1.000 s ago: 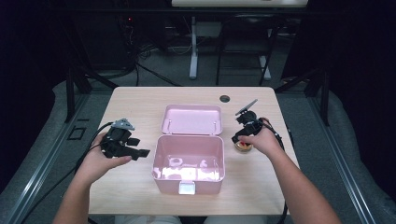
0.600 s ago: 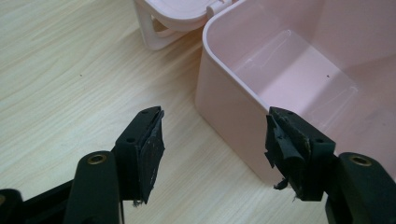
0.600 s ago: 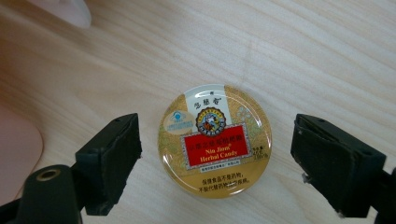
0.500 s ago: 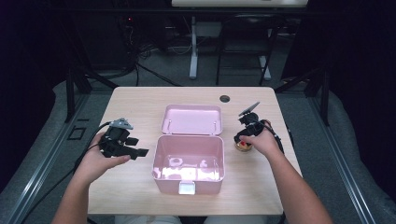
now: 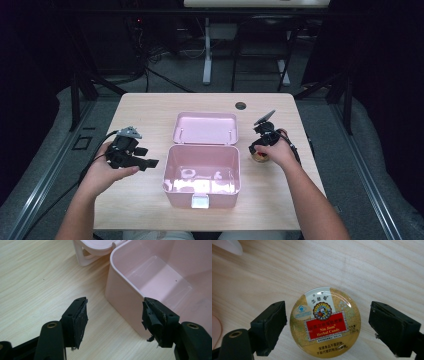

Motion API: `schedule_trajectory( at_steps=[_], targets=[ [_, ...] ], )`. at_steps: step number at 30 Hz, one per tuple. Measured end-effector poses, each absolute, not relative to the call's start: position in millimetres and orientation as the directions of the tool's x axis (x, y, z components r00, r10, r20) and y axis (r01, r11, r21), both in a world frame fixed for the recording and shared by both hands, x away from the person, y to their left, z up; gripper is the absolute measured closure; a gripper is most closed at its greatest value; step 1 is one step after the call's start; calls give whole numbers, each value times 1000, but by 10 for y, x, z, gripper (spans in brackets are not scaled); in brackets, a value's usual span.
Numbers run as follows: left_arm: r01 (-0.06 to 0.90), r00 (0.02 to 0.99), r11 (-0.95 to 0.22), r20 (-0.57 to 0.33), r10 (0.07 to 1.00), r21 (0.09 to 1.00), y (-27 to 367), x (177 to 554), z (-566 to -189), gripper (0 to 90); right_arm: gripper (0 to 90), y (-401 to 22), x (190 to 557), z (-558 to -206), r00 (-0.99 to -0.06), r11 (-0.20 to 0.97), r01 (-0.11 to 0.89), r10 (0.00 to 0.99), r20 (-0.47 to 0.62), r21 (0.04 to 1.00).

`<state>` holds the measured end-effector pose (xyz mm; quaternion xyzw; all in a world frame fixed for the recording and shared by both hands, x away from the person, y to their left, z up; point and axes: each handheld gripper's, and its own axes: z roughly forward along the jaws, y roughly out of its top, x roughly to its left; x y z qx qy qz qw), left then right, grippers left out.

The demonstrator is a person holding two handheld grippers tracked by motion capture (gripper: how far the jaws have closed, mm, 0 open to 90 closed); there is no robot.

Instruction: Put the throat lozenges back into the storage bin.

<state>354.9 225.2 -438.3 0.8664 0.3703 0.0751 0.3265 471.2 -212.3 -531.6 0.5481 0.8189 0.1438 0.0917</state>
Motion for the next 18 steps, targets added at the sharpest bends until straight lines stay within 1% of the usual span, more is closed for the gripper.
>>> schedule_trajectory(
  at_steps=[8,15,18],
  targets=[
    [592,713,-511,-111,692,623,2250,3551,-4386,368,151,-2113,4727,-5362,-378,357,879,926,7,316],
    [593,713,-510,-112,692,623,2249,3554,-4391,368,205,-2113,4730,-5380,-378,357,884,926,14,301],
    [593,713,-510,-112,692,623,2251,3556,-4392,368,208,-2123,4721,-5385,-380,356,883,925,19,307]
  ],
)
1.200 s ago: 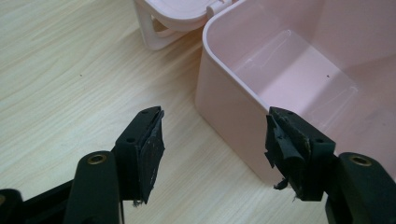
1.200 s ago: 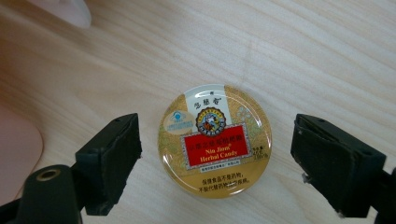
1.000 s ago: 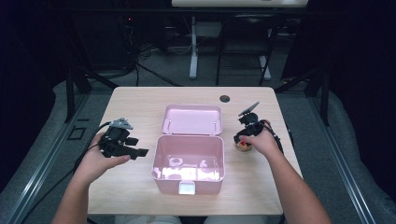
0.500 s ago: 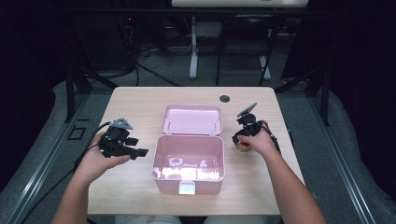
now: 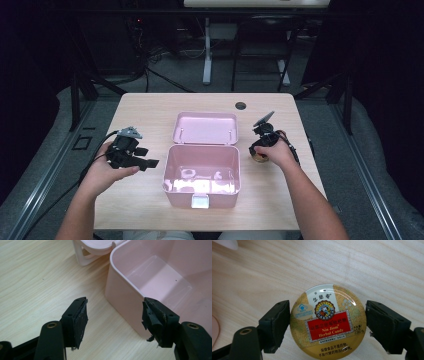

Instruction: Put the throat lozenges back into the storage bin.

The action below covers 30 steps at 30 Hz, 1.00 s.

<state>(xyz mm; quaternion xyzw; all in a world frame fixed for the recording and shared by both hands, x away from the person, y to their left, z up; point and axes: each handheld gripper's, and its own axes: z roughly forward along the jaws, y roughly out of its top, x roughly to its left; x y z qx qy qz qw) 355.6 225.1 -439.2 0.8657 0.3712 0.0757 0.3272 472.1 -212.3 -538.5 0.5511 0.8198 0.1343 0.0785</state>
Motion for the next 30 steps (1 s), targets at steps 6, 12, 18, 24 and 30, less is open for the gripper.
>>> schedule_trajectory(
  at_steps=[6,12,18,24,30],
  targets=[
    [595,714,-511,-115,691,621,2257,3556,-4387,368,210,-2158,4672,-5382,-394,369,884,919,31,288],
    [595,713,-511,-114,691,620,2259,3556,-4386,368,212,-2167,4557,-5358,-425,406,877,905,18,257],
    [595,713,-513,-112,692,619,2251,3557,-4394,368,212,-2179,4426,-5343,-454,440,868,891,7,230],
    [596,712,-513,-112,693,618,2252,3559,-4395,368,212,-2154,4314,-5342,-482,469,856,876,7,217],
    [596,714,-514,-113,691,617,2251,3559,-4399,368,208,-2101,4252,-5343,-502,490,847,865,4,204]
  ],
)
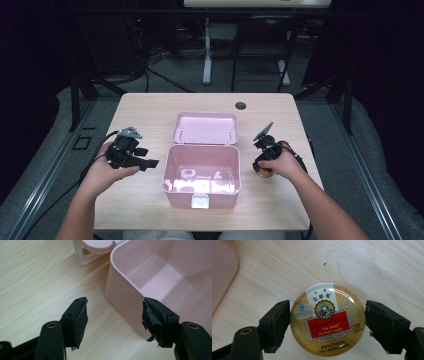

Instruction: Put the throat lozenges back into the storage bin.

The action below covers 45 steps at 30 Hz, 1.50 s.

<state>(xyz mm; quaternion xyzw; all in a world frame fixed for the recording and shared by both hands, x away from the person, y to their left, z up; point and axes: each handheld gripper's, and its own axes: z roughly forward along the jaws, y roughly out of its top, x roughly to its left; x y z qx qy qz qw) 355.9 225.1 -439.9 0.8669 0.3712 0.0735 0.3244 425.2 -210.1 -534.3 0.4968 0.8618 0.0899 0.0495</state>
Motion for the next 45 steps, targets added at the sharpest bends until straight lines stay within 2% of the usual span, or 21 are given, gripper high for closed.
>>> schedule_trajectory(
  at_steps=[7,26,45],
  targets=[
    [597,714,-514,-115,691,616,2250,3560,-4406,368,151,-2050,4284,-5342,-507,497,850,862,15,173],
    [600,714,-515,-119,690,612,2247,3563,-4413,368,149,-2072,4352,-5446,-504,496,857,864,22,140],
    [600,714,-518,-117,690,610,2246,3567,-4421,368,185,-2074,4339,-5525,-515,510,854,856,31,105]
  ],
)
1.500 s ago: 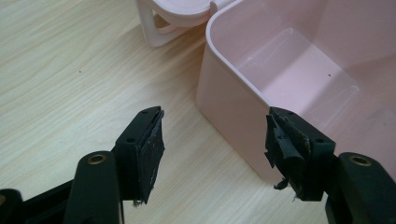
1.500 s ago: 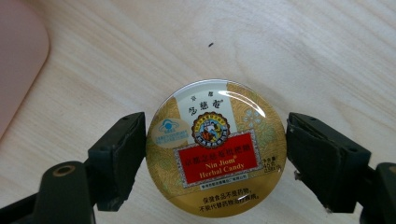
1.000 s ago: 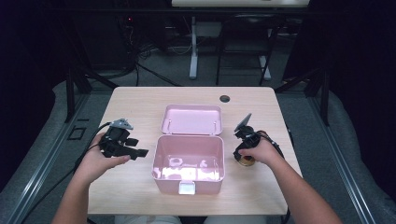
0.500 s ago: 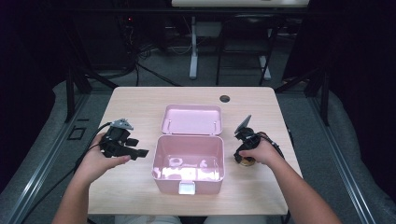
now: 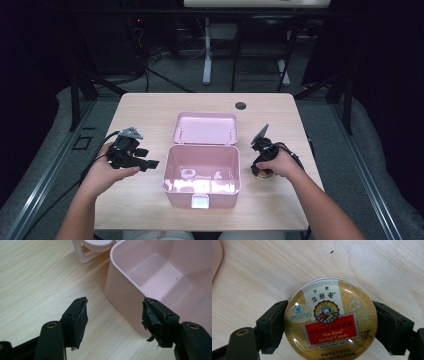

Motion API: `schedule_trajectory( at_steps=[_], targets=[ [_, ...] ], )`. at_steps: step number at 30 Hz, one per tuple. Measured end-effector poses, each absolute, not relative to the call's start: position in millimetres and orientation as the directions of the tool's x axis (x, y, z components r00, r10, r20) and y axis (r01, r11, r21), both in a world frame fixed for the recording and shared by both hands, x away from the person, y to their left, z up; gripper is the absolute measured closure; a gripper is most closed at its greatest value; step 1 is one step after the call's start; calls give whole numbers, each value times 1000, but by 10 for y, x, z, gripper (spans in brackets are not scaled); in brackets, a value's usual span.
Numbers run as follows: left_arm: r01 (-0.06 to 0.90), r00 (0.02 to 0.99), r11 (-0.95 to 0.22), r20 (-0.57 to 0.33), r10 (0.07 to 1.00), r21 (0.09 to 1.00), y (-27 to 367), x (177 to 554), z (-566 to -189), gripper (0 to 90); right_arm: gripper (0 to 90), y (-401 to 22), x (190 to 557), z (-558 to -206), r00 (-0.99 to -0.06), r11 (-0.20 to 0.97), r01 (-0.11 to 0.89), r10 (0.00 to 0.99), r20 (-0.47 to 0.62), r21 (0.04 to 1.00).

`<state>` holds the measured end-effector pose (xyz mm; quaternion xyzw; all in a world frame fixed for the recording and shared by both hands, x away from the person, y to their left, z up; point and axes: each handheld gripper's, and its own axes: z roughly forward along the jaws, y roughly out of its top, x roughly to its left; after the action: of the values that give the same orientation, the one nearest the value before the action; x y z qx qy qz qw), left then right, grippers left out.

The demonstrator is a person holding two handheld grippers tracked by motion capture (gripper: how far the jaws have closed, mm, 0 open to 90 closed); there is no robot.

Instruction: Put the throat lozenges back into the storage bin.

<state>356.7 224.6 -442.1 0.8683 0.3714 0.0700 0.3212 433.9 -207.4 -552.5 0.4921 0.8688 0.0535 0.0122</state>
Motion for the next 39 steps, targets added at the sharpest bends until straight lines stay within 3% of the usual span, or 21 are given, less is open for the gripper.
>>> schedule_trajectory(
  at_steps=[39],
  targets=[
    [604,714,-520,-120,690,605,2249,3570,-4427,368,195,-2031,4318,-5410,-553,551,831,833,7,76]
  ],
)
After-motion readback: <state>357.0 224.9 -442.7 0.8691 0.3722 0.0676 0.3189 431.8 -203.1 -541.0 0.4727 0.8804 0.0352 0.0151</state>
